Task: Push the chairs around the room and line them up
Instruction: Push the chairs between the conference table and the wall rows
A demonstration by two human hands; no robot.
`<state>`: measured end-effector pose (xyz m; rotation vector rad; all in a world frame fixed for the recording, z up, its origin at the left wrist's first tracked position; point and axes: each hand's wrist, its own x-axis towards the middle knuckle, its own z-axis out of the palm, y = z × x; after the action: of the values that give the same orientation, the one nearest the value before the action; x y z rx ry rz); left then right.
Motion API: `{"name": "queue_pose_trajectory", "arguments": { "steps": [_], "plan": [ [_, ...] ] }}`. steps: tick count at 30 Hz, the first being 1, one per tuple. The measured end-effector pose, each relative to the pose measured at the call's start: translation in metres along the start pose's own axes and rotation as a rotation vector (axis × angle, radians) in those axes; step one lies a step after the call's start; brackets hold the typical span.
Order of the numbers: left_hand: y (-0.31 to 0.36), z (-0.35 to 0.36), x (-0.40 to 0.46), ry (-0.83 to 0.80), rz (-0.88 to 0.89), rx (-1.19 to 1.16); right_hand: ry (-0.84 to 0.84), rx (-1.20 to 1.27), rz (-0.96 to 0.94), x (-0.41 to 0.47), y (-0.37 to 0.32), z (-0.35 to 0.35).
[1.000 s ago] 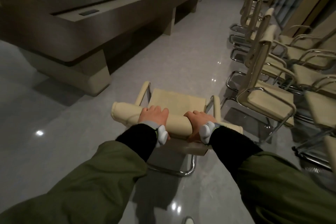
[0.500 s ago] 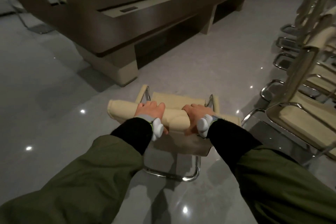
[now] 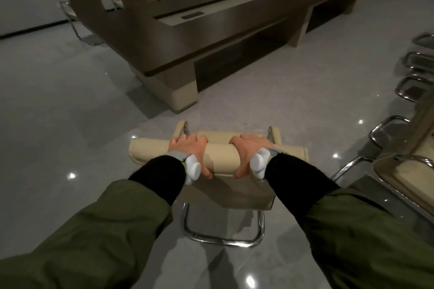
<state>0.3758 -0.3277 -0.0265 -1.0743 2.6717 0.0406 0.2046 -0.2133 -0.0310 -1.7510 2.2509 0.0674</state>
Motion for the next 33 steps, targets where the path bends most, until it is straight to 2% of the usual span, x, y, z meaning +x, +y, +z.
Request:
{"name": "queue_pose_trajectory", "arguments": {
  "steps": [17, 23, 33],
  "plan": [
    [0.007, -0.020, 0.068, -0.002, -0.015, -0.080, 0.027, -0.012, -0.018, 0.060, 0.047, -0.022],
    [-0.003, -0.032, 0.116, 0.020, -0.008, -0.089, 0.108, 0.010, -0.014, 0.096, 0.063, -0.032],
    [-0.023, -0.051, 0.205, 0.033, 0.028, -0.106, 0.067, 0.001, 0.032, 0.174, 0.088, -0.064]
  ]
}}
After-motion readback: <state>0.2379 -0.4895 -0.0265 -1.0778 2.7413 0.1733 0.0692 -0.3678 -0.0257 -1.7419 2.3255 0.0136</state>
